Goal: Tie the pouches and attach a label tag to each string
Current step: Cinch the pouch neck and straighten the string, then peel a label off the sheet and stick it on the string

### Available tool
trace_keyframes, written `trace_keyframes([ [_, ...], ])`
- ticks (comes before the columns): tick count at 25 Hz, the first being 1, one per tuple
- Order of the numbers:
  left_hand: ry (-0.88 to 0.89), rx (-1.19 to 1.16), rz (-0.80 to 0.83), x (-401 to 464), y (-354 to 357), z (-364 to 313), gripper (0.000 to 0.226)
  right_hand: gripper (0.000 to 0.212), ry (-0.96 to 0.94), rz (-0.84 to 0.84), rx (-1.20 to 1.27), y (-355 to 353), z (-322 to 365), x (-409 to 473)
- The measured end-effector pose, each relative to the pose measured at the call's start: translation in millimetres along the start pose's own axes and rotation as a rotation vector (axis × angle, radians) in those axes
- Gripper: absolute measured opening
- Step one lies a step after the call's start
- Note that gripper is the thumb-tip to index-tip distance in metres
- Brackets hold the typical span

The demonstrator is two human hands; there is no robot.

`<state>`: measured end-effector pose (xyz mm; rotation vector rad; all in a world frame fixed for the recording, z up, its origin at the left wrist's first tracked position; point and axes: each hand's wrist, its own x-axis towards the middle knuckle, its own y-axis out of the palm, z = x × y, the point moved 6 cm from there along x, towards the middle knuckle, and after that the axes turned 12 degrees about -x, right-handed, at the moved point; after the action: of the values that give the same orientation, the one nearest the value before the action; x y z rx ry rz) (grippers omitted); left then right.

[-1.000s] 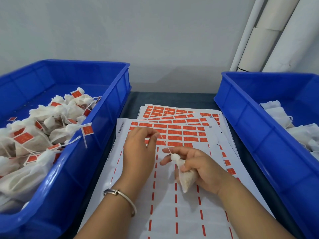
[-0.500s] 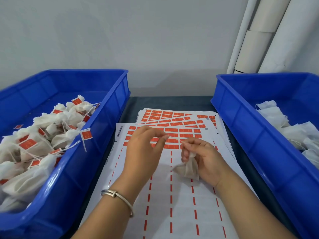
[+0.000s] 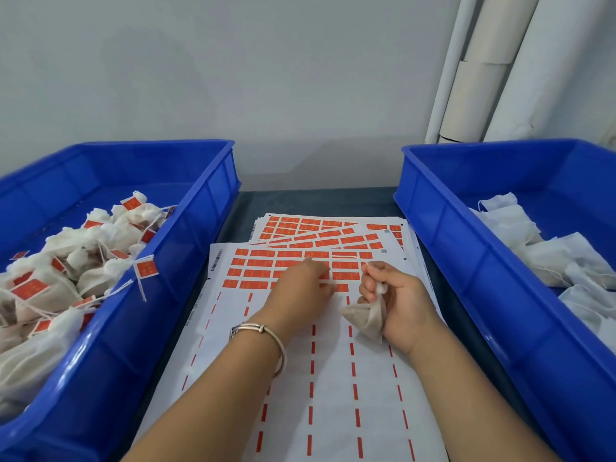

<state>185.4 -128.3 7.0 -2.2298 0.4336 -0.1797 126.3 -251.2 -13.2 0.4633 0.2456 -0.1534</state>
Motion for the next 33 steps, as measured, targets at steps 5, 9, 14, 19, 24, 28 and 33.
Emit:
trace_keyframes([
  [5, 0.089, 0.011, 0.111, 6, 24, 7, 0.061, 0.02, 0.014, 0.004, 0.036, 0, -3, 3],
  [9, 0.161, 0.09, 0.162, 7, 31, 8, 0.06, 0.013, 0.025, 0.01, 0.062, 0, -6, 5],
  [14, 0.165, 0.096, 0.198, 8, 32, 11, 0.056, 0.016, 0.031, 0.017, 0.046, 1, -8, 9],
  [19, 0.146, 0.127, 0.212, 10, 33, 10, 0.053, 0.015, 0.032, 0.025, 0.063, 1, -10, 12],
  [24, 0.195, 0.115, 0.156, 3, 31, 8, 0.047, 0.01, 0.032, 0.036, 0.041, 2, -9, 13],
  [28, 0.217, 0.167, 0.108, 2, 28, 4, 0.04, 0.009, 0.037, 0.056, 0.04, 2, -8, 14],
  [33, 0.309, 0.322, 0.084, 0, 27, -4, 0.035, 0.009, 0.023, 0.081, 0.01, 3, -8, 15],
])
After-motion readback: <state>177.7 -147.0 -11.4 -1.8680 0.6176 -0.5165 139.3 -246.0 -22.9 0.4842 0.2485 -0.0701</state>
